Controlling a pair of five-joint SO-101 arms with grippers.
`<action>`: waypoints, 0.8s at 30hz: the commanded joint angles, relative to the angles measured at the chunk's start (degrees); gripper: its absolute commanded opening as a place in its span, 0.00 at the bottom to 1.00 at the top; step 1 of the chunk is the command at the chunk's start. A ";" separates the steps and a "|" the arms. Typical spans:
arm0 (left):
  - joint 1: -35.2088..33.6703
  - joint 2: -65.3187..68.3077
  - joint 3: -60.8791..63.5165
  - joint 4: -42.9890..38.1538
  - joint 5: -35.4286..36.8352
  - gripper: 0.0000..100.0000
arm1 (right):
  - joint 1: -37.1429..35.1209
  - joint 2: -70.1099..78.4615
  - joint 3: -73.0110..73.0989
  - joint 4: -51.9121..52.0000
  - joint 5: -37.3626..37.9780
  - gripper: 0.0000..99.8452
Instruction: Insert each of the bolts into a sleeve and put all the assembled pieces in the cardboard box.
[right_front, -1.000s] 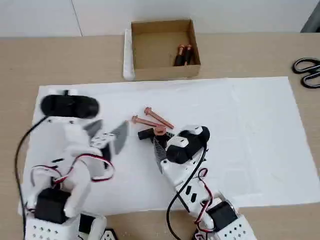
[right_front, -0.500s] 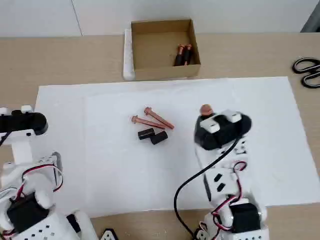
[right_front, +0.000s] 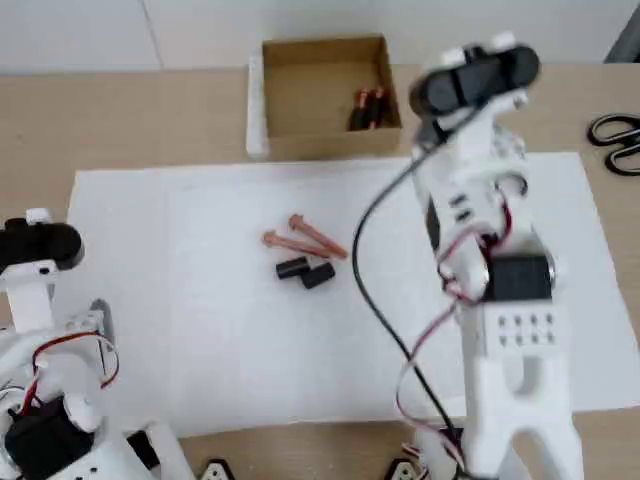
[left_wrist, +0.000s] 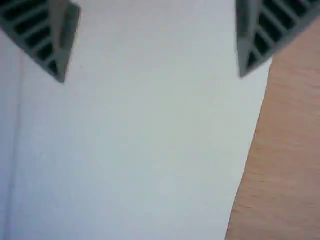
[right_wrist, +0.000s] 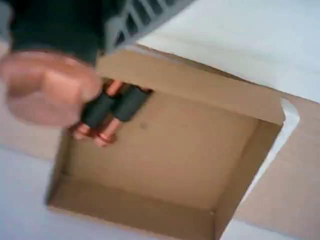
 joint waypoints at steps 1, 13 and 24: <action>-0.18 -0.53 -4.26 2.64 -0.18 0.21 | -2.68 13.76 -14.51 -3.74 0.44 0.00; -0.18 -0.53 -4.35 2.73 -0.26 0.21 | -4.18 52.18 -35.87 -23.25 -12.48 0.00; -0.18 -0.53 -4.09 2.73 -0.26 0.21 | -6.02 63.60 -40.70 -26.68 -17.05 0.01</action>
